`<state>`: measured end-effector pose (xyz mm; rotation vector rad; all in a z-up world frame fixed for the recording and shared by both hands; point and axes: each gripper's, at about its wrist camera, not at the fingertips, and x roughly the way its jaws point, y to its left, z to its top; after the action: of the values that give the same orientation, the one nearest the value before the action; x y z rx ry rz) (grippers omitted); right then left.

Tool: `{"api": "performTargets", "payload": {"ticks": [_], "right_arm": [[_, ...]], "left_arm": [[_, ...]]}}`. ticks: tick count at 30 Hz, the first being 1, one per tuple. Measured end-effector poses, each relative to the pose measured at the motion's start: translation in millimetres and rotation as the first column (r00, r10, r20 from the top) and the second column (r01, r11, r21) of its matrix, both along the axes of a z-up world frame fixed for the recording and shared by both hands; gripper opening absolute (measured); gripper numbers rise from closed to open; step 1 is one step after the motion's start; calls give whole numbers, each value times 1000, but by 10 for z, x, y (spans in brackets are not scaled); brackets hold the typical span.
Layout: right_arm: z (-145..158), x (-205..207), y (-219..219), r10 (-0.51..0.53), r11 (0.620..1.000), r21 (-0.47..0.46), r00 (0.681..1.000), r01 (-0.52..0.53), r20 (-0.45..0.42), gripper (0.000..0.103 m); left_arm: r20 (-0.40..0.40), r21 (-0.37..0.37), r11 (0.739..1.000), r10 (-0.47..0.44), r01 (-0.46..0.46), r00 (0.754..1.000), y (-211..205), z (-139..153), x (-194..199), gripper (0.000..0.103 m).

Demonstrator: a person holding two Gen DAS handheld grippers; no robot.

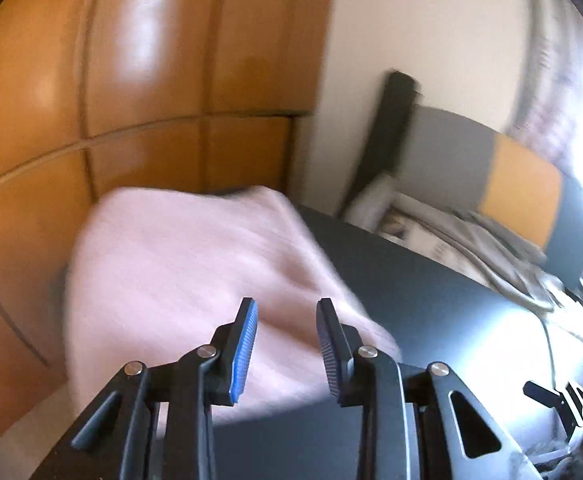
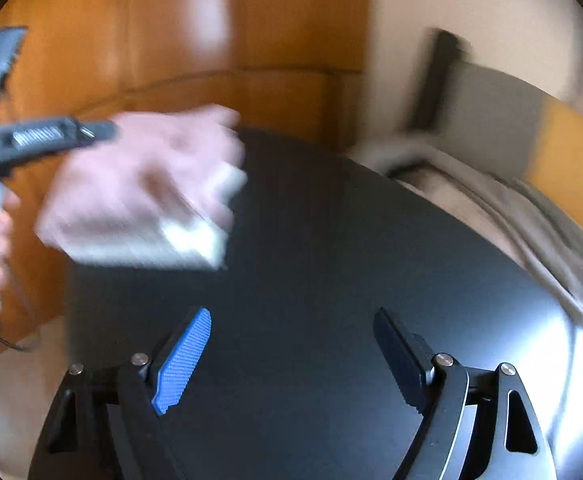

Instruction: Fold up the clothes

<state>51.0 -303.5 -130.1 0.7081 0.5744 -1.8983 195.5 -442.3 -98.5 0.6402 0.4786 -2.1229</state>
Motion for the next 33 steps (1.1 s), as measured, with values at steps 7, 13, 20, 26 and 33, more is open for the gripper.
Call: {"api": "performTargets", "payload": {"ticks": [7, 13, 20, 26, 33], "right_arm": [[45, -837, 2253, -512, 858, 13, 857, 514, -58, 100], [-147, -1183, 3700, -740, 672, 6, 671, 741, 50, 100], [-338, -1249, 4271, -762, 637, 5, 628, 771, 158, 103], [-437, -1321, 4165, -757, 642, 11, 631, 767, 169, 103], [-452, -1474, 3993, -749, 662, 109, 647, 742, 144, 103]], "left_arm": [[109, 45, 975, -220, 216, 969, 1531, -327, -1041, 30], [177, 68, 900, -435, 430, 883, 2700, -602, -1750, 30], [258, 104, 833, -550, 544, 794, 3105, -894, -2050, 30], [223, 48, 832, -548, 553, 806, 3227, -1082, -1952, 31], [151, 59, 830, -557, 555, 817, 3100, -1044, -1853, 32]]}}
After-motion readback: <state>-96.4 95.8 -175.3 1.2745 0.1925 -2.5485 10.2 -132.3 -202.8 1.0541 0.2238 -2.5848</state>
